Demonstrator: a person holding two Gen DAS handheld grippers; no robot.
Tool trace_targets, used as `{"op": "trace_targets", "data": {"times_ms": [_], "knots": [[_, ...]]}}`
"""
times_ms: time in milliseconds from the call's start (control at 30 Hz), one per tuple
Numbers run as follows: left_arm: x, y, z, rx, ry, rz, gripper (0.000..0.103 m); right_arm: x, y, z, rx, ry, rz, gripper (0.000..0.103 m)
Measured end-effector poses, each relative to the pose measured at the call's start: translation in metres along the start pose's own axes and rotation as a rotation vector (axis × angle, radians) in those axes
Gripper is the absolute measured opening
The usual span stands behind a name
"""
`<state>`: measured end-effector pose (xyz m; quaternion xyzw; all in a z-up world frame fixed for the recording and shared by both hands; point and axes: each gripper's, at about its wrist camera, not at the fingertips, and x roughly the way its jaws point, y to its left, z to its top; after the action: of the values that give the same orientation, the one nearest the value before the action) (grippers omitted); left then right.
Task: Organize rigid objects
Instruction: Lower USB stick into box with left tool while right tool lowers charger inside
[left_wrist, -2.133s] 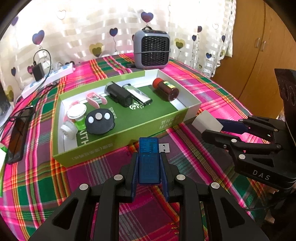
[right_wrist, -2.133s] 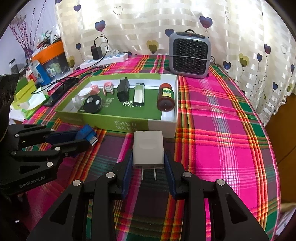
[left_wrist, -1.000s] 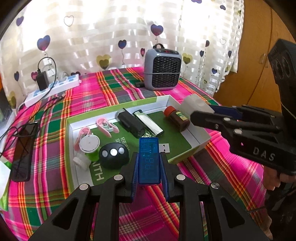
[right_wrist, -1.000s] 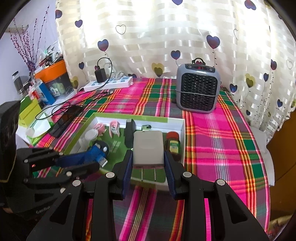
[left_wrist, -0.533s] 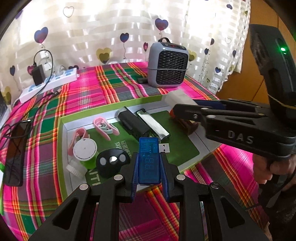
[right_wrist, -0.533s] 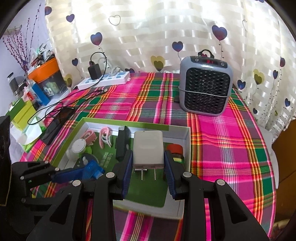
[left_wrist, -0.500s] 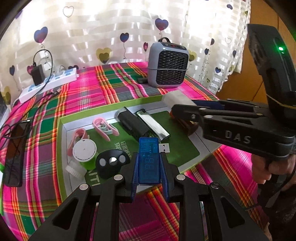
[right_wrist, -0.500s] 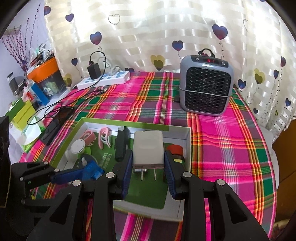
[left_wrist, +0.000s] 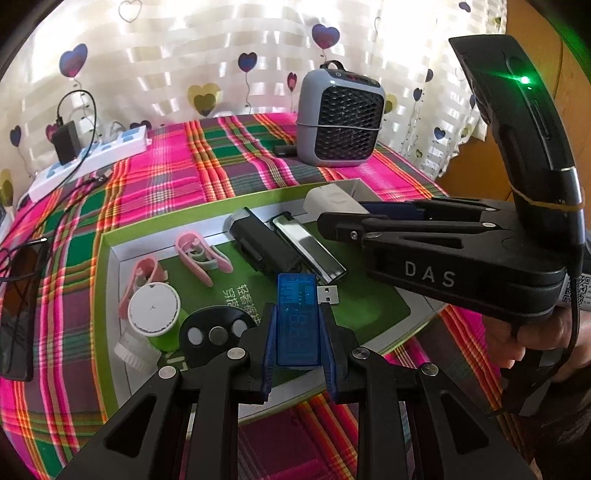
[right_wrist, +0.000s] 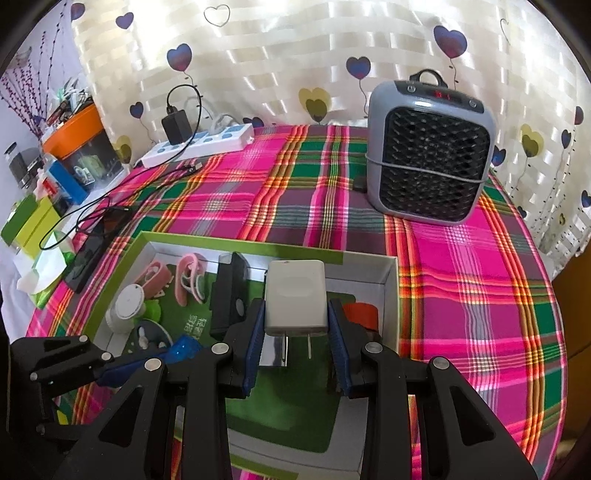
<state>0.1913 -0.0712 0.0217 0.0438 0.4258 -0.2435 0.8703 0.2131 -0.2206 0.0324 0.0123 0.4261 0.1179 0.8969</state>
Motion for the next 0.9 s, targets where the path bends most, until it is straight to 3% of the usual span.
{"op": "trace_targets", "data": {"times_ms": [900], "knots": [[0.018,0.006,0.001,-0.030,0.042,0.011,0.021,0.018,-0.001,0.002,0.003,0.014,-0.014,0.035]]}}
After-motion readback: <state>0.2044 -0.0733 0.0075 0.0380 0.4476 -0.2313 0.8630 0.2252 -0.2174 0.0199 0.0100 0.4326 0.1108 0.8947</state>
